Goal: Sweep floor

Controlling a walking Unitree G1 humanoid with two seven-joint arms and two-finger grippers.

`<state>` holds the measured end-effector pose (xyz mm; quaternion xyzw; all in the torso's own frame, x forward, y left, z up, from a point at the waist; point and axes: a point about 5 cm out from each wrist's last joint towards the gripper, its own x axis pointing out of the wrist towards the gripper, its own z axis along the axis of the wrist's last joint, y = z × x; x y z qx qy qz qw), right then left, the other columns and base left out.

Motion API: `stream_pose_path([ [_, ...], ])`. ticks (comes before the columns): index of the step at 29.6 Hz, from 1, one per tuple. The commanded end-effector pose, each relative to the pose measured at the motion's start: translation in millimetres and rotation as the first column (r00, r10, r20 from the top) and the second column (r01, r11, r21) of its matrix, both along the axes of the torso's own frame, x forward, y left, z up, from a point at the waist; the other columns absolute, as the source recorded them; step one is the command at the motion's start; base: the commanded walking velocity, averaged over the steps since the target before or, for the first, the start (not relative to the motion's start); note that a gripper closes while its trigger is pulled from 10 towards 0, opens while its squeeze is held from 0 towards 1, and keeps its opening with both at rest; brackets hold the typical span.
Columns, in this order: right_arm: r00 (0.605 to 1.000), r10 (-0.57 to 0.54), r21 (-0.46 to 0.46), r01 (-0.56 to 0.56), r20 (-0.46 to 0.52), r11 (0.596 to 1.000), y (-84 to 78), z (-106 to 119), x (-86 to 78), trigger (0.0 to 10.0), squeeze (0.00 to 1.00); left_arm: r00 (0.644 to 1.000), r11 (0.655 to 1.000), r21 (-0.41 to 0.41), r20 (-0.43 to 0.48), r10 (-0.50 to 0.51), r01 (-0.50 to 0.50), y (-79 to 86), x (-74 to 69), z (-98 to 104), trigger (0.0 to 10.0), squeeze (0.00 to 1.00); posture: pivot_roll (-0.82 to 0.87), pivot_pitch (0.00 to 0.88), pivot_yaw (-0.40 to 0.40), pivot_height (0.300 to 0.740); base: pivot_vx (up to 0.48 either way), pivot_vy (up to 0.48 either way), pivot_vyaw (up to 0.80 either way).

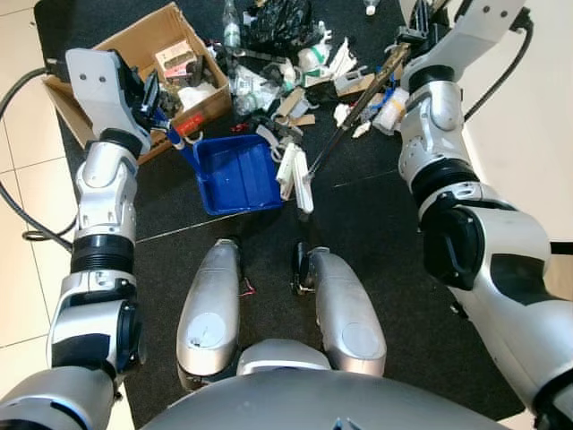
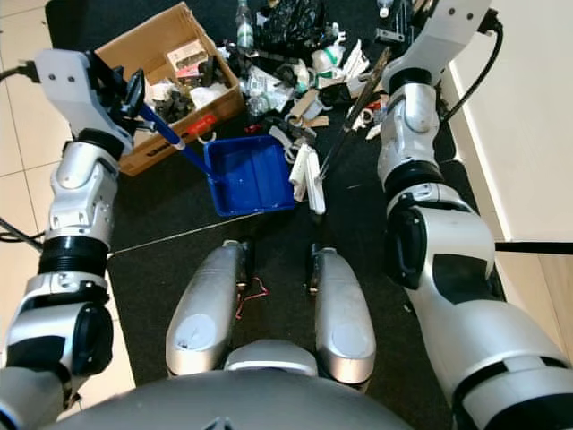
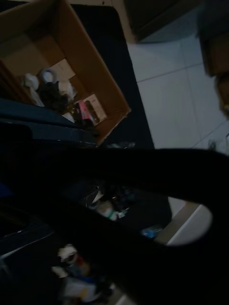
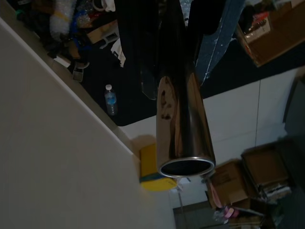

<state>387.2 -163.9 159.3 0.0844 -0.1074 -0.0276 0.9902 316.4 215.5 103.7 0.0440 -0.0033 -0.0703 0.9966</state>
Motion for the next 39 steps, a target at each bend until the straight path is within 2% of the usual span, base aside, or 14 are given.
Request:
stream_pose_path([
  [1, 1.000, -0.001, -0.028, 0.000, -0.030, 1.000, 1.7, -3.8, 0.1, 10.0, 0.00, 1.000, 1.000, 0.010, -0.011, -0.024, 0.024, -5.2, -6.2, -7.2, 10.0, 0.00, 0.26, 0.273, -0.030, 0.740, 0.000, 0.000, 0.00],
  [5, 1.000, -0.024, -0.072, 0.022, -0.019, 0.997, -6.3, 0.3, 0.7, 10.0, 0.00, 0.998, 0.992, 0.113, -0.025, -0.061, 0.063, 0.0, -13.2, -9.3, 10.0, 0.00, 0.27, 0.276, -0.032, 0.740, 0.000, 0.000, 0.00],
  [8, 0.999, -0.041, -0.081, 0.040, -0.009, 0.996, -18.0, 3.0, 0.3, 10.0, 0.00, 0.999, 0.982, 0.182, -0.023, -0.041, 0.044, 8.7, -12.3, -4.7, 10.0, 0.00, 0.27, 0.284, -0.028, 0.740, 0.000, 0.000, 0.00],
  [10, 0.999, -0.046, -0.084, 0.045, -0.006, 0.995, -21.5, 3.9, 0.1, 10.0, 0.00, 1.000, 0.981, 0.193, -0.019, -0.024, 0.027, 11.3, -10.9, -2.9, 10.0, 0.00, 0.27, 0.284, -0.026, 0.740, 0.000, 0.000, 0.00],
  [11, 0.998, -0.062, -0.081, 0.061, -0.001, 0.995, -28.0, 4.9, -0.5, 10.0, 0.00, 1.000, 0.980, 0.199, 0.011, 0.017, -0.018, 10.5, -5.8, -0.6, 10.0, 0.00, 0.26, 0.285, -0.023, 0.740, 0.000, 0.000, 0.00],
  [15, 0.997, -0.082, -0.084, 0.082, -0.003, 0.993, -32.6, 5.1, -1.0, 10.0, 0.00, 0.998, 0.976, 0.213, 0.049, 0.027, -0.037, 4.1, -2.3, 2.3, 10.0, 0.00, 0.26, 0.288, -0.020, 0.740, 0.000, 0.000, 0.00],
  [17, 0.995, -0.095, -0.085, 0.094, -0.011, 0.992, -33.7, 5.6, -0.3, 10.0, 0.00, 0.998, 0.977, 0.213, 0.068, 0.015, -0.029, -8.0, -2.3, 2.4, 10.0, 0.00, 0.25, 0.291, -0.007, 0.740, 0.000, 0.000, 0.00],
  [20, 0.997, -0.074, -0.081, 0.072, -0.025, 0.994, -27.4, 4.9, 1.4, 10.0, 0.00, 1.000, 0.982, 0.189, 0.030, -0.007, 0.002, -18.2, -8.7, -8.5, 10.0, 0.00, 0.25, 0.294, -0.006, 0.740, 0.000, 0.000, 0.00],
  [27, 0.999, -0.015, -0.039, 0.013, -0.047, 0.999, -11.6, 1.6, 3.3, 10.0, 0.00, 1.000, 0.987, 0.158, 0.015, 0.019, -0.021, -22.7, -12.2, -17.9, 10.0, 0.00, 0.26, 0.297, -0.008, 0.740, 0.000, 0.000, 0.00],
  [32, 0.996, 0.046, 0.056, -0.042, -0.079, 0.998, 11.3, -4.2, 4.6, 10.0, 0.00, 1.000, 0.989, 0.145, 0.014, 0.000, -0.001, -28.4, -16.1, -19.4, 10.0, 0.00, 0.29, 0.308, -0.018, 0.740, 0.000, 0.000, 0.00],
  [33, 0.992, 0.090, 0.087, -0.082, -0.092, 0.993, 22.7, -8.0, 3.9, 10.0, 0.00, 1.000, 0.990, 0.144, 0.015, -0.006, 0.004, -28.1, -17.8, -18.8, 10.0, 0.00, 0.30, 0.310, -0.021, 0.740, 0.000, 0.000, 0.00],
  [35, 0.990, 0.104, 0.093, -0.096, -0.094, 0.991, 26.2, -9.0, 3.6, 10.0, 0.00, 1.000, 0.990, 0.143, 0.015, -0.007, 0.005, -27.8, -18.2, -18.7, 10.0, 0.00, 0.30, 0.310, -0.021, 0.740, 0.000, 0.000, 0.00],
  [37, 0.986, 0.137, 0.137, -0.124, -0.092, 0.983, 33.0, -11.0, 2.8, 10.0, 0.00, 1.000, 0.990, 0.143, 0.016, -0.008, 0.005, -27.6, -19.0, -18.8, 10.0, 0.00, 0.30, 0.309, -0.024, 0.740, 0.000, 0.000, 0.00],
  [39, 0.973, 0.221, 0.201, -0.202, -0.072, 0.958, 50.1, -13.4, 0.7, 10.0, 0.00, 1.000, 0.990, 0.138, 0.015, -0.009, 0.007, -27.4, -20.5, -19.5, 10.0, 0.00, 0.30, 0.309, -0.028, 0.740, 0.000, 0.000, 0.00],
])
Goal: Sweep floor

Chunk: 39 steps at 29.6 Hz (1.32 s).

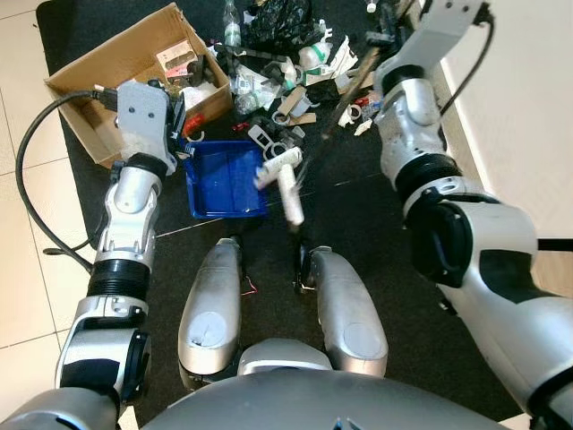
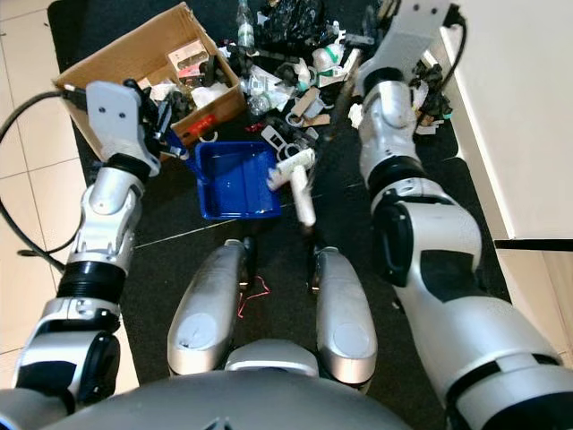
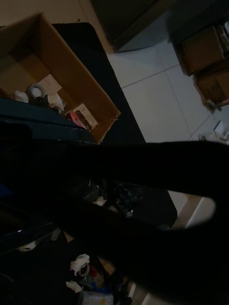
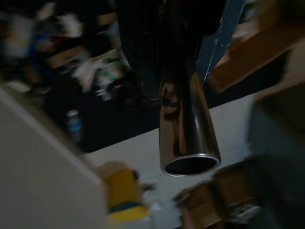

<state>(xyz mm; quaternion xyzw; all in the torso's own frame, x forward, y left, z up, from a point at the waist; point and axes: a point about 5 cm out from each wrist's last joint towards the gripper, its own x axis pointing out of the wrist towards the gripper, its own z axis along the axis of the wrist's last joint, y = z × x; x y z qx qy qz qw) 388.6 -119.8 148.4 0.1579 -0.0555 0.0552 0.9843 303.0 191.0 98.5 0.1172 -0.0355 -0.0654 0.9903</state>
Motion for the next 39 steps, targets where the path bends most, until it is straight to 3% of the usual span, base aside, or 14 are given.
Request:
stream_pose_path([
  [1, 1.000, 0.025, 0.062, -0.024, -0.014, 0.998, 6.0, -2.5, -0.7, 10.0, 0.00, 0.998, 1.000, -0.004, -0.060, -0.010, 0.010, -2.9, -7.1, -14.2, 10.0, 0.00, 0.30, 0.309, -0.028, 0.740, 0.000, 0.000, 0.00],
  [5, 0.981, 0.178, 0.131, -0.188, 0.083, 0.973, 36.5, 5.9, -4.6, 10.0, 0.00, 0.998, 1.000, -0.009, -0.065, -0.012, 0.012, -5.0, -8.9, -16.8, 10.0, 0.00, 0.29, 0.304, -0.035, 0.740, 0.000, 0.000, 0.00],
  [7, 0.981, 0.178, 0.131, -0.188, 0.083, 0.973, 36.5, 5.9, -4.6, 10.0, 0.00, 0.998, 1.000, -0.009, -0.065, -0.012, 0.012, -5.0, -8.9, -16.8, 10.0, 0.00, 0.29, 0.304, -0.035, 0.740, 0.000, 0.000, 0.00],
  [9, 0.950, 0.243, 0.013, -0.250, 0.198, 0.968, 39.9, 22.0, -5.3, 10.0, 0.00, 0.998, 1.000, -0.014, -0.067, -0.008, 0.008, -5.9, -7.9, -16.9, 10.0, 0.00, 0.27, 0.302, -0.040, 0.740, 0.000, 0.000, 0.00],
  [11, 0.931, 0.234, -0.116, -0.209, 0.279, 0.971, 25.4, 39.6, -2.3, 10.0, 0.00, 0.998, 1.000, -0.016, -0.066, -0.005, 0.004, -6.6, -6.7, -16.5, 10.0, 0.00, 0.27, 0.301, -0.043, 0.740, 0.000, 0.000, 0.00],
  [13, 0.923, 0.206, -0.128, -0.172, 0.324, 0.977, 12.6, 50.1, 0.0, 10.0, 0.00, 0.998, 1.000, -0.018, -0.066, -0.004, 0.002, -6.5, -6.5, -16.4, 10.0, 0.00, 0.27, 0.299, -0.043, 0.740, 0.000, 0.000, 0.00],
  [16, 0.892, 0.127, -0.189, -0.048, 0.434, 0.981, -24.4, 78.9, 2.9, 10.0, 0.00, 0.998, 1.000, -0.019, -0.069, -0.006, 0.005, -6.1, -6.5, -16.9, 10.0, 0.00, 0.25, 0.294, -0.035, 0.740, 0.000, 0.000, 0.00],
  [18, 0.889, 0.116, -0.201, -0.027, 0.443, 0.979, -31.4, 82.2, 3.3, 10.0, 0.00, 0.997, 1.000, -0.019, -0.070, -0.010, 0.008, -6.4, -6.5, -17.1, 10.0, 0.00, 0.25, 0.292, -0.030, 0.740, 0.000, 0.000, 0.00],
  [26, 0.939, -0.002, -0.331, 0.123, 0.344, 0.936, -38.7, 55.5, 2.1, 10.0, 0.00, 0.998, 0.999, -0.018, -0.058, -0.033, 0.032, -7.9, -6.6, -10.9, 10.0, 0.00, 0.28, 0.309, -0.005, 0.740, 0.000, 0.000, 0.00],
  [30, 0.976, -0.017, -0.384, 0.100, 0.216, 0.918, -31.6, 28.6, 0.8, 10.0, 0.00, 0.998, 0.999, -0.024, -0.046, -0.040, 0.039, -8.4, -9.6, -7.0, 10.0, 0.00, 0.30, 0.315, -0.003, 0.740, 0.000, 0.000, 0.00],
  [33, 0.981, -0.013, -0.392, 0.091, 0.196, 0.916, -30.4, 24.5, 0.4, 10.0, 0.00, 0.998, 0.999, -0.024, -0.045, -0.040, 0.039, -8.3, -10.0, -6.7, 10.0, 0.00, 0.30, 0.315, -0.003, 0.740, 0.000, 0.000, 0.00],
  [34, 0.992, 0.013, -0.460, 0.046, 0.124, 0.887, -24.4, 8.5, -2.5, 10.0, 0.00, 0.999, 0.999, -0.029, -0.039, -0.035, 0.034, -7.4, -11.6, -4.8, 10.0, 0.00, 0.32, 0.321, -0.011, 0.740, 0.000, 0.000, 0.00],
  [36, 0.996, 0.023, -0.477, 0.023, 0.090, 0.879, -21.6, 0.7, -4.4, 10.0, 0.00, 0.999, 0.999, -0.031, -0.037, -0.033, 0.032, -6.9, -12.3, -3.9, 10.0, 0.00, 0.32, 0.320, -0.013, 0.740, 0.000, 0.000, 0.00],
  [39, 0.999, 0.019, -0.432, -0.001, 0.038, 0.902, -18.4, -11.2, -7.9, 10.0, 0.00, 0.999, 0.999, -0.034, -0.033, -0.026, 0.024, -5.4, -12.7, -2.1, 10.0, 0.00, 0.32, 0.318, -0.016, 0.740, 0.000, 0.000, 0.00],
])
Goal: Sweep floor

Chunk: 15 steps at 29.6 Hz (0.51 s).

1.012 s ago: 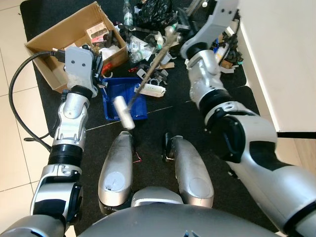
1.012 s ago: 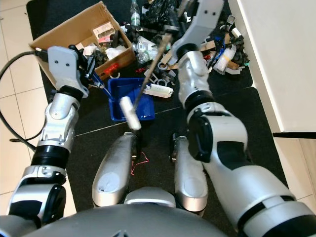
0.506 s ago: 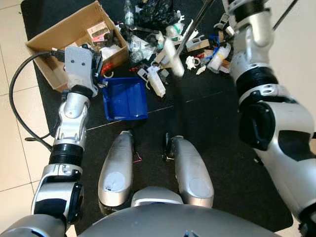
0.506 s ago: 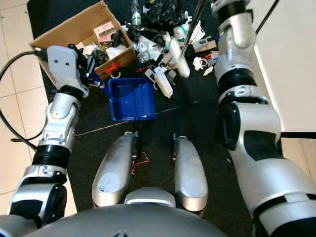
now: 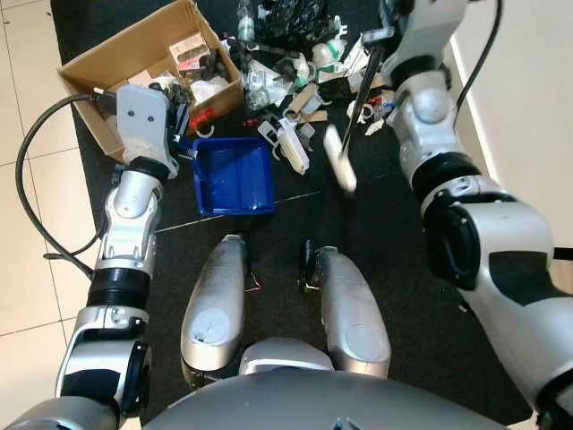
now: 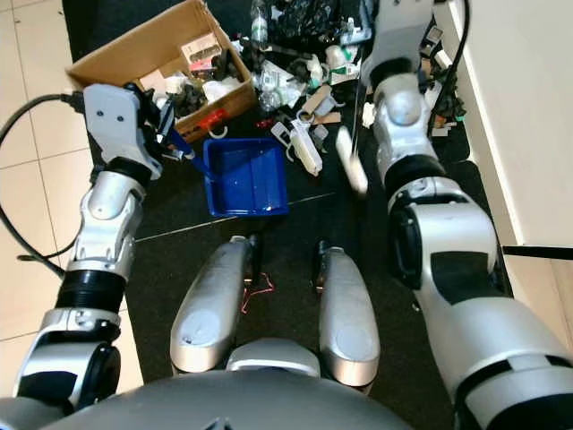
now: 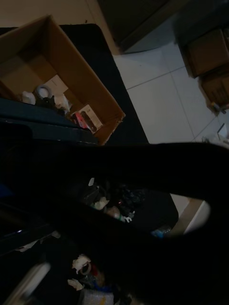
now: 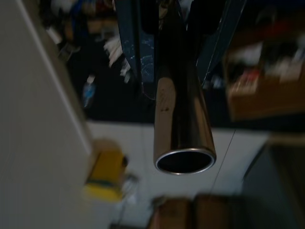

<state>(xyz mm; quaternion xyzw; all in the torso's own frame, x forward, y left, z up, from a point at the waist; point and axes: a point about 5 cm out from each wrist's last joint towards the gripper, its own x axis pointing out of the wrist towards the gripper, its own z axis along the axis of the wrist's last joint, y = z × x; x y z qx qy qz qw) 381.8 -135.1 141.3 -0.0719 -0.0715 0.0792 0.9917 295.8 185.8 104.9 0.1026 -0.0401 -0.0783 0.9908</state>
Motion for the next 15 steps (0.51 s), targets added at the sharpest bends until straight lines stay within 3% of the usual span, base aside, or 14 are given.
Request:
stream_pose_path([
  [1, 1.000, -0.010, 0.013, 0.010, -0.021, 1.000, -3.2, -4.1, -1.0, 10.0, 0.00, 0.999, 1.000, -0.005, -0.038, 0.002, -0.002, -0.2, -5.5, -8.6, 10.0, 0.00, 0.32, 0.318, -0.016, 0.740, 0.000, 0.000, 0.00],
  [5, 0.999, -0.040, 0.075, 0.041, -0.018, 0.996, -4.1, -2.9, -0.6, 10.0, 0.00, 0.999, 1.000, -0.007, -0.038, 0.002, -0.002, -0.8, -6.0, -7.1, 10.0, 0.00, 0.33, 0.320, -0.015, 0.740, 0.000, 0.000, 0.00],
  [12, 0.987, -0.147, 0.040, 0.145, 0.058, 0.989, -10.1, 8.4, 1.7, 10.0, 0.00, 0.999, 1.000, -0.006, -0.038, 0.002, -0.002, 0.6, -9.0, -4.2, 10.0, 0.00, 0.35, 0.329, -0.009, 0.740, 0.000, 0.000, 0.00],
  [15, 0.985, -0.156, 0.080, 0.150, 0.071, 0.985, -10.0, 12.4, 2.7, 10.0, 0.00, 0.999, 1.000, -0.002, -0.042, 0.004, -0.004, 2.3, -11.2, -4.7, 10.0, 0.00, 0.36, 0.331, -0.006, 0.740, 0.000, 0.000, 0.00],
])
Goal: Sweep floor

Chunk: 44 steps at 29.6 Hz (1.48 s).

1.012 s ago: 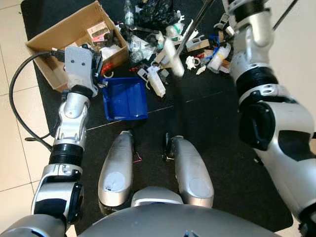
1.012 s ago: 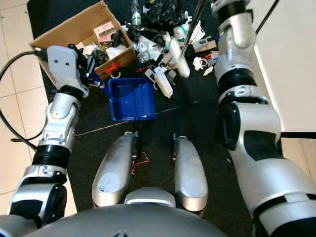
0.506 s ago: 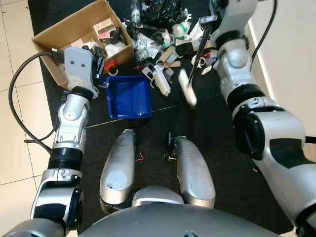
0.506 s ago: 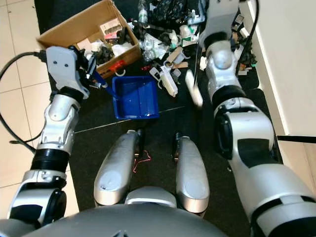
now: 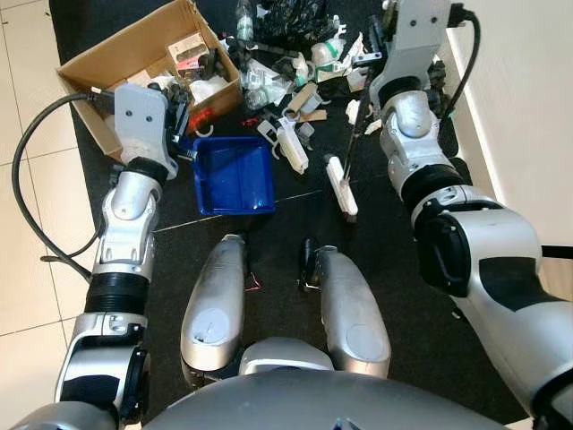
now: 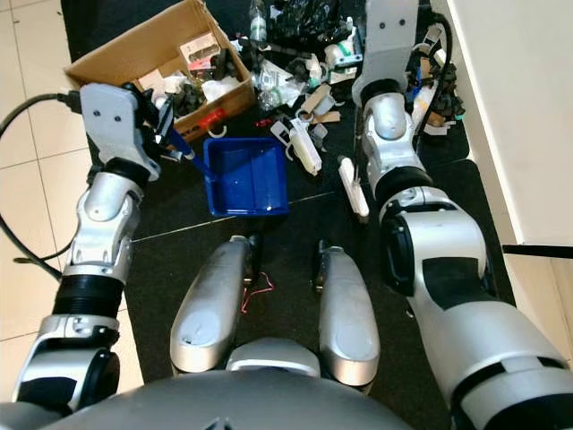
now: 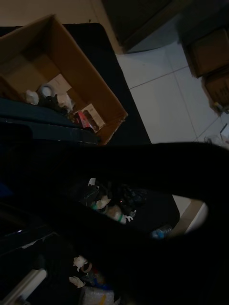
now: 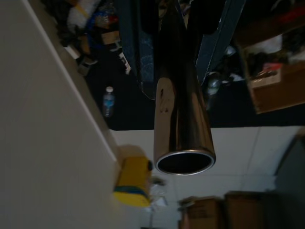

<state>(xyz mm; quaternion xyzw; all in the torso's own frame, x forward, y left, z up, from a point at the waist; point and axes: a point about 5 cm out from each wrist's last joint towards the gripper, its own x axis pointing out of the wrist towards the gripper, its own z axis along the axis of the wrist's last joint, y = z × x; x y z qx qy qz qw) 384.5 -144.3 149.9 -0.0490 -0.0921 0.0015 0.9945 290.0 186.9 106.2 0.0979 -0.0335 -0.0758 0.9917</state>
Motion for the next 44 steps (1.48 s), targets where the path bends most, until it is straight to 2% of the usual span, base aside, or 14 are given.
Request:
stream_pose_path([
  [1, 0.999, -0.001, 0.037, -0.001, 0.044, 0.999, 1.5, 6.6, 0.5, 10.0, 0.00, 0.999, 1.000, 0.009, -0.032, -0.002, 0.002, 1.7, -6.0, -6.4, 10.0, 0.00, 0.36, 0.331, -0.006, 0.740, 0.000, 0.000, 0.00],
  [4, 0.998, 0.013, 0.080, -0.019, 0.069, 0.997, 6.7, 11.3, 1.3, 10.0, 0.00, 0.999, 1.000, 0.010, -0.036, 0.000, 0.001, 2.1, -6.4, -6.4, 10.0, 0.00, 0.36, 0.331, -0.009, 0.740, 0.000, 0.000, 0.00],
  [8, 0.998, 0.023, 0.103, -0.029, 0.056, 0.994, 11.6, 9.9, 1.4, 10.0, 0.00, 0.999, 1.000, 0.010, -0.035, 0.001, -0.001, 1.2, -5.9, -5.3, 10.0, 0.00, 0.37, 0.330, -0.012, 0.740, 0.000, 0.000, 0.00],
  [10, 0.998, 0.046, 0.161, -0.053, 0.045, 0.985, 18.4, 8.0, 1.1, 10.0, 0.00, 0.999, 1.000, 0.010, -0.035, 0.003, -0.003, 1.1, -5.9, -4.9, 10.0, 0.00, 0.37, 0.329, -0.014, 0.740, 0.000, 0.000, 0.00],
  [12, 0.998, 0.052, 0.173, -0.059, 0.044, 0.983, 20.0, 7.7, 1.0, 10.0, 0.00, 0.999, 1.000, 0.010, -0.035, 0.003, -0.003, 1.1, -6.0, -4.8, 10.0, 0.00, 0.37, 0.329, -0.014, 0.740, 0.000, 0.000, 0.00],
  [13, 0.996, 0.080, 0.185, -0.087, 0.042, 0.979, 27.7, 6.6, 0.3, 10.0, 0.00, 0.999, 1.000, 0.010, -0.038, 0.005, -0.005, 1.4, -6.8, -5.4, 10.0, 0.00, 0.37, 0.329, -0.015, 0.740, 0.000, 0.000, 0.00],
  [17, 0.989, 0.138, 0.219, -0.146, 0.049, 0.965, 38.0, 6.6, -0.7, 10.0, 0.00, 0.999, 1.000, 0.009, -0.043, 0.007, -0.006, 0.8, -7.2, -6.7, 10.0, 0.00, 0.37, 0.325, -0.018, 0.740, 0.000, 0.000, 0.00],
  [26, 0.952, 0.277, 0.255, -0.303, 0.133, 0.918, 52.6, 19.1, -1.0, 10.0, 0.00, 0.999, 1.000, -0.003, -0.045, 0.004, -0.004, -3.5, -4.4, -7.7, 10.0, 0.00, 0.35, 0.320, -0.024, 0.740, 0.000, 0.000, 0.00],
  [35, 0.932, 0.311, 0.275, -0.353, 0.184, 0.894, 56.5, 24.0, -2.6, 10.0, 0.00, 0.999, 1.000, -0.013, -0.046, -0.003, 0.003, -8.6, -1.5, -8.4, 10.0, 0.00, 0.32, 0.313, -0.027, 0.740, 0.000, 0.000, 0.00],
  [40, 0.900, 0.350, 0.242, -0.412, 0.261, 0.878, 59.2, 33.9, -4.8, 10.0, 0.00, 0.999, 1.000, -0.029, -0.042, 0.001, -0.003, -9.4, 0.7, -7.7, 10.0, 0.00, 0.31, 0.308, -0.032, 0.740, 0.000, 0.000, 0.00],
  [41, 0.891, 0.348, 0.218, -0.416, 0.290, 0.883, 56.4, 38.9, -5.0, 10.0, 0.00, 0.999, 0.999, -0.046, -0.041, 0.004, -0.006, -8.8, 0.8, -6.3, 10.0, 0.00, 0.30, 0.305, -0.033, 0.740, 0.000, 0.000, 0.00],
  [42, 0.884, 0.312, 0.148, -0.381, 0.348, 0.913, 41.5, 50.5, -4.5, 10.0, 0.00, 0.999, 0.995, -0.099, -0.040, -0.023, 0.019, -8.2, -1.1, -0.7, 10.0, 0.00, 0.29, 0.292, -0.038, 0.740, 0.000, 0.000, 0.00],
  [43, 0.884, 0.312, 0.148, -0.381, 0.348, 0.913, 41.5, 50.5, -4.5, 10.0, 0.00, 0.999, 0.995, -0.099, -0.040, -0.023, 0.019, -8.2, -1.1, -0.7, 10.0, 0.00, 0.29, 0.292, -0.038, 0.740, 0.000, 0.000, 0.00],
  [44, 0.886, 0.285, 0.116, -0.348, 0.366, 0.930, 31.0, 54.8, -4.1, 10.0, 0.00, 0.998, 0.991, -0.124, -0.038, -0.051, 0.046, -8.6, -3.0, 2.9, 10.0, 0.00, 0.29, 0.288, -0.039, 0.740, 0.000, 0.000, 0.00],
])
